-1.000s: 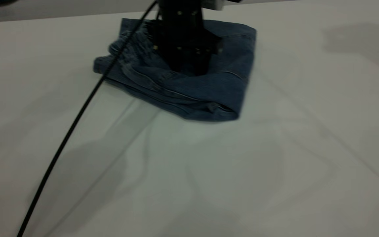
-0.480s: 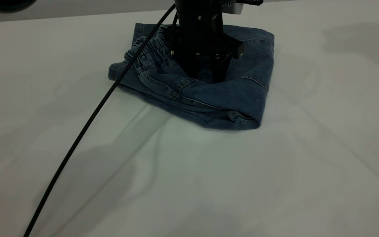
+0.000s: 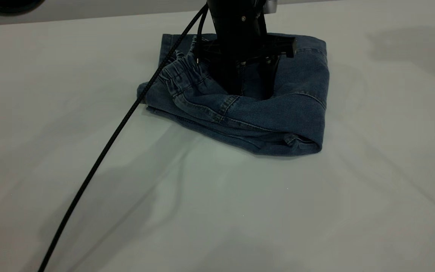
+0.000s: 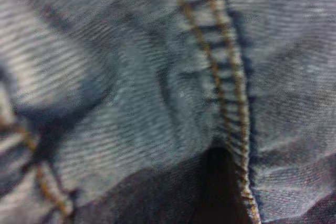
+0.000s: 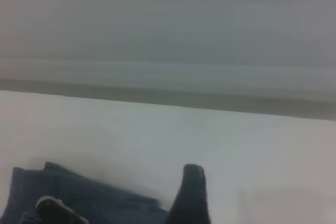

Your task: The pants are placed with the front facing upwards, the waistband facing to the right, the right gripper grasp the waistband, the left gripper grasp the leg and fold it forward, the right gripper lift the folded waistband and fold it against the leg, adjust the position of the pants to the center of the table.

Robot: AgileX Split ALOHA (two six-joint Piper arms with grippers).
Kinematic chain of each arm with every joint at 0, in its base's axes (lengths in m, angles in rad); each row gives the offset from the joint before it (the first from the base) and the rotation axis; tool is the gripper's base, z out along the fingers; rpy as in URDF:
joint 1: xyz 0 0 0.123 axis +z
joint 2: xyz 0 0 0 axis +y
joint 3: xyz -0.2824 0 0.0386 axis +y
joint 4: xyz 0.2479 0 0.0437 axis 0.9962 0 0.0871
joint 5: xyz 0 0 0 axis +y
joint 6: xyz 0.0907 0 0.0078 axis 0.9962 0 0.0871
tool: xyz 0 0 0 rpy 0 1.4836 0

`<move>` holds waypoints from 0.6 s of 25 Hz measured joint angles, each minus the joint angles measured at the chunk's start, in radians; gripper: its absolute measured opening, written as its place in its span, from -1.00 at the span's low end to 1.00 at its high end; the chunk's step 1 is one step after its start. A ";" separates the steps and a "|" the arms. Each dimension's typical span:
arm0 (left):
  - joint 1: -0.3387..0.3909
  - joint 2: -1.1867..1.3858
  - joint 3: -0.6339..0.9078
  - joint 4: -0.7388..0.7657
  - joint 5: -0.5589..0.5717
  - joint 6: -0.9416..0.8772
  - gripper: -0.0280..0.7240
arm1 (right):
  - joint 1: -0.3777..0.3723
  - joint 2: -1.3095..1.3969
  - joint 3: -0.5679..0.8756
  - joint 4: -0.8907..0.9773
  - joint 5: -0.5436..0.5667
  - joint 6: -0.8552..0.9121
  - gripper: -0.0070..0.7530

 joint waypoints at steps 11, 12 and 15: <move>0.001 0.000 -0.048 0.039 0.029 -0.104 0.34 | 0.000 0.000 0.000 0.011 0.000 0.000 0.53; 0.002 -0.005 -0.061 0.041 0.027 -0.067 0.34 | 0.000 0.000 0.000 0.014 0.000 0.000 0.53; 0.003 -0.032 -0.082 0.043 0.008 0.076 0.34 | 0.000 0.000 0.000 0.020 0.000 0.000 0.53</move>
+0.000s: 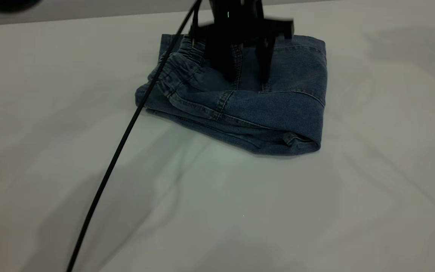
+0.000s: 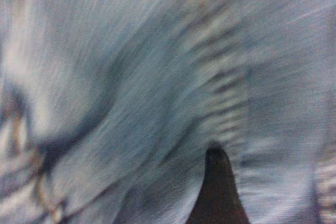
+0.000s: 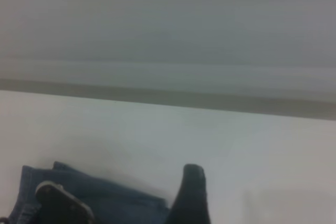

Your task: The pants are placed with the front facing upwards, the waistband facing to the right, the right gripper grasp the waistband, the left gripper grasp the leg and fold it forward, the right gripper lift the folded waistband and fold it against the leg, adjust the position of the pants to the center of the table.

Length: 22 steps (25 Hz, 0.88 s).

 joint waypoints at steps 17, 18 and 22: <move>0.000 -0.041 0.000 0.391 -0.001 0.590 0.34 | 0.000 0.000 0.000 0.000 0.000 0.000 0.53; 0.000 -0.034 0.000 0.380 -0.002 0.607 0.34 | 0.000 0.000 0.000 0.000 0.000 0.000 0.53; -0.001 0.006 0.000 0.328 -0.004 0.632 0.34 | 0.000 0.000 0.000 0.000 0.000 0.000 0.53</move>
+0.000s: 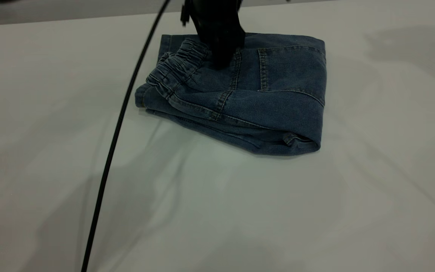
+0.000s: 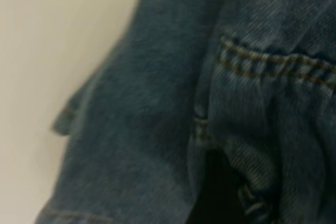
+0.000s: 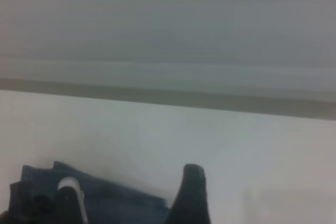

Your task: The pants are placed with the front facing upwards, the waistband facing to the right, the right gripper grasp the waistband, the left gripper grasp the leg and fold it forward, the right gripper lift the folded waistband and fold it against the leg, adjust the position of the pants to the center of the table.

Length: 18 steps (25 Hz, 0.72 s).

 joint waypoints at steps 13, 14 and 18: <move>0.000 0.035 -0.001 0.018 0.000 -0.193 0.34 | 0.000 0.000 0.000 0.000 0.000 0.000 0.53; 0.000 0.036 -0.001 0.026 0.000 -0.233 0.34 | 0.000 0.000 0.000 0.000 0.000 0.000 0.53; 0.000 0.036 -0.001 0.045 0.000 -0.395 0.34 | 0.000 0.000 0.000 0.001 0.000 0.000 0.53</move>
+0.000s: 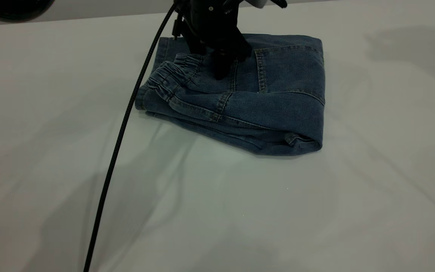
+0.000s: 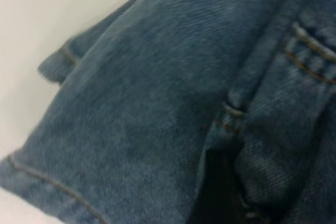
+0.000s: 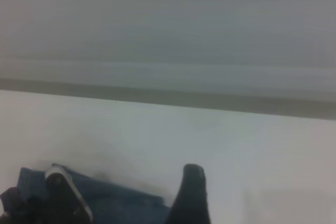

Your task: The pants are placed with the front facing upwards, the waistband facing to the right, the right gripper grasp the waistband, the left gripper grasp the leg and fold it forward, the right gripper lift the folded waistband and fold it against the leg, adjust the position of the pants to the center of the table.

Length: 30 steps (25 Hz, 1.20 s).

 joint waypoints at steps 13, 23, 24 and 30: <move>0.002 0.001 0.000 -0.083 0.007 -0.315 0.34 | 0.000 0.000 0.000 0.000 0.000 0.001 0.53; 0.001 -0.068 0.001 -0.021 0.005 -0.192 0.34 | 0.000 0.000 -0.001 -0.001 0.000 0.001 0.53; 0.001 -0.087 0.001 -0.021 0.005 -0.178 0.34 | 0.000 0.000 -0.001 -0.001 0.000 0.001 0.53; 0.001 -0.230 0.000 -0.014 0.005 -0.099 0.34 | 0.000 -0.045 -0.001 -0.007 0.001 0.001 0.53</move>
